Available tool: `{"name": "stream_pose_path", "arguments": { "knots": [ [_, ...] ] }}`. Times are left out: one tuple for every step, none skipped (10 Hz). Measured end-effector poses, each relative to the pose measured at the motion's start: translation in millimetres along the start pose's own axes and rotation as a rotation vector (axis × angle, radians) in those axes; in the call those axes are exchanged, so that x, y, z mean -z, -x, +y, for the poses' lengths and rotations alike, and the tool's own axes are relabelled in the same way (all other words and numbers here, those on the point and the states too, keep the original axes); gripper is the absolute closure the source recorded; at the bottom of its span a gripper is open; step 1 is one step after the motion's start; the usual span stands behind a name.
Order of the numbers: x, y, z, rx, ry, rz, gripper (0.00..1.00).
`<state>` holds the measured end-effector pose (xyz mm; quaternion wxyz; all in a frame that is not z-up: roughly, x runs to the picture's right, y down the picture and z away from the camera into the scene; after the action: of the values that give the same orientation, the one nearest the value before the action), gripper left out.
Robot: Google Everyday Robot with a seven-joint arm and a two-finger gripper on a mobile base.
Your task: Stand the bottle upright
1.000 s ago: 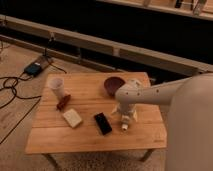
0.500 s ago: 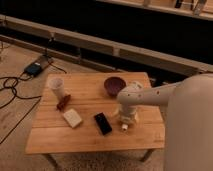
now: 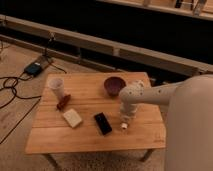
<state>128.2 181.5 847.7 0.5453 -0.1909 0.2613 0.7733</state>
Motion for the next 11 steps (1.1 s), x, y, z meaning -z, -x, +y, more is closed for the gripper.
{"name": "stream_pose_path", "arguments": {
  "knots": [
    [2, 1, 0, -0.002, 0.004, 0.000, 0.86],
    [5, 2, 0, -0.005, 0.011, 0.002, 0.96],
    [8, 2, 0, -0.010, 0.020, 0.009, 1.00],
    [15, 2, 3, -0.019, 0.044, 0.023, 1.00],
    [25, 3, 6, -0.028, 0.069, 0.031, 1.00],
    [39, 5, 10, -0.038, 0.096, 0.038, 1.00],
    [50, 7, 12, -0.045, 0.109, 0.043, 1.00],
    [66, 10, 14, -0.065, 0.131, 0.050, 1.00],
    [77, 10, 16, -0.086, 0.147, 0.062, 1.00],
    [84, 11, 17, -0.105, 0.159, 0.075, 1.00],
    [94, 10, 19, -0.135, 0.178, 0.098, 1.00]
  ]
}}
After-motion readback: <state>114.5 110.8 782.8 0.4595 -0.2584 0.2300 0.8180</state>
